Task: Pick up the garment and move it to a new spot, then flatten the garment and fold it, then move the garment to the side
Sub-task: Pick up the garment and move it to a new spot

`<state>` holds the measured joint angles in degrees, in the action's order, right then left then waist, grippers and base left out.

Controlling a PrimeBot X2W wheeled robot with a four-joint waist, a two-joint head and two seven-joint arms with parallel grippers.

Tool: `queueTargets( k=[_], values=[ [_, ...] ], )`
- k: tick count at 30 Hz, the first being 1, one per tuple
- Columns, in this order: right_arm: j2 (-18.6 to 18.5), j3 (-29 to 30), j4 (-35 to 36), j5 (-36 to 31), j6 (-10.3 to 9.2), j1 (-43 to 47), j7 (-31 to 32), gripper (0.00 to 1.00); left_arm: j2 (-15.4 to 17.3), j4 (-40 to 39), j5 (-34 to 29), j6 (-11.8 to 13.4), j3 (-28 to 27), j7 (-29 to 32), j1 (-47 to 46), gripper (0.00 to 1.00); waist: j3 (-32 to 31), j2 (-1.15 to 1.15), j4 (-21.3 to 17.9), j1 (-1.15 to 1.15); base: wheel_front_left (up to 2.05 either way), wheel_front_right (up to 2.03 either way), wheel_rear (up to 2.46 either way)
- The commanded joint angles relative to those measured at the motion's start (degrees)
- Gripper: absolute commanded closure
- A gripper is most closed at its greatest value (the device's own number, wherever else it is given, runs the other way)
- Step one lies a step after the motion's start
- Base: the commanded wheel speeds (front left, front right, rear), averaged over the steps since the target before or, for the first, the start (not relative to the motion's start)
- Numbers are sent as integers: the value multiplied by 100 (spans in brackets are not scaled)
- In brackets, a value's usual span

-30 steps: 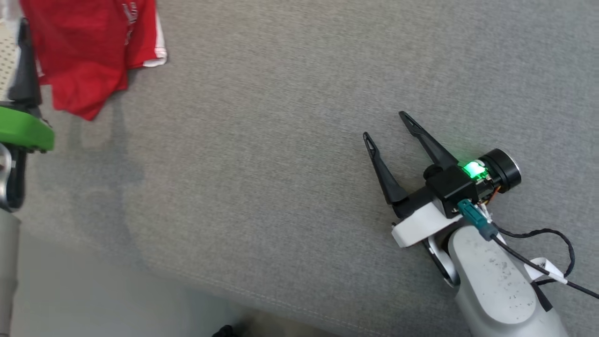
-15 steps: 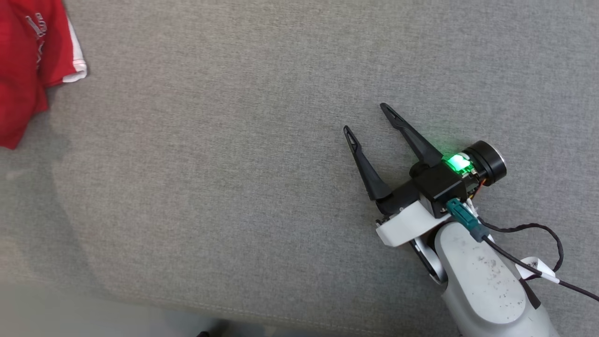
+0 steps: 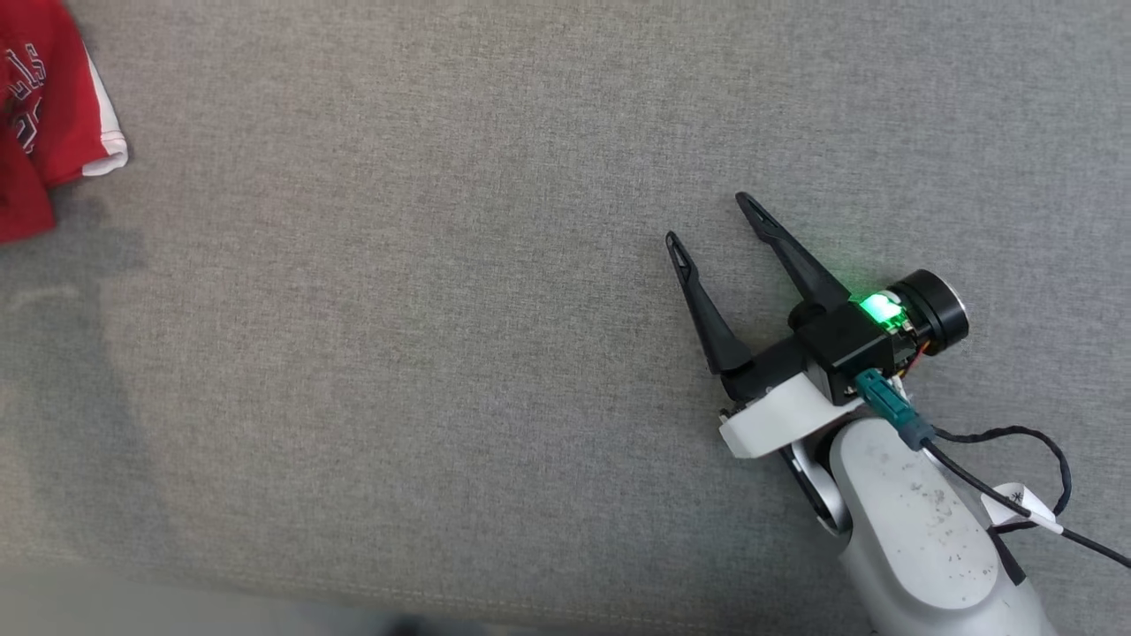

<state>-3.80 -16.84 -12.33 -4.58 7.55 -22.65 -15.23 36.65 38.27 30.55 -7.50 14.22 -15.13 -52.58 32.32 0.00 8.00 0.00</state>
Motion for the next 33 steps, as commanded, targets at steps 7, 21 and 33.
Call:
queueTargets(
  k=[7, 21, 33],
  values=[
    [57, 164, -92, 172, -11, 309, 8, 0, -174, -853, -249, 4, 83, -4, -207, 100, -665, 0, -213, 0, 0, 0, 0],
    [89, 296, -48, 741, -11, 803, 7, 0, -1081, -1847, -66, 4, 725, -4, -8, 100, -1498, 0, -1173, 0, 0, 0, 0],
    [86, 370, -31, 1075, -11, 1013, 7, 0, -2416, -2119, 40, 4, 1680, -4, 244, 100, -1640, 0, -2153, 0, 0, 0, 0]
  ],
)
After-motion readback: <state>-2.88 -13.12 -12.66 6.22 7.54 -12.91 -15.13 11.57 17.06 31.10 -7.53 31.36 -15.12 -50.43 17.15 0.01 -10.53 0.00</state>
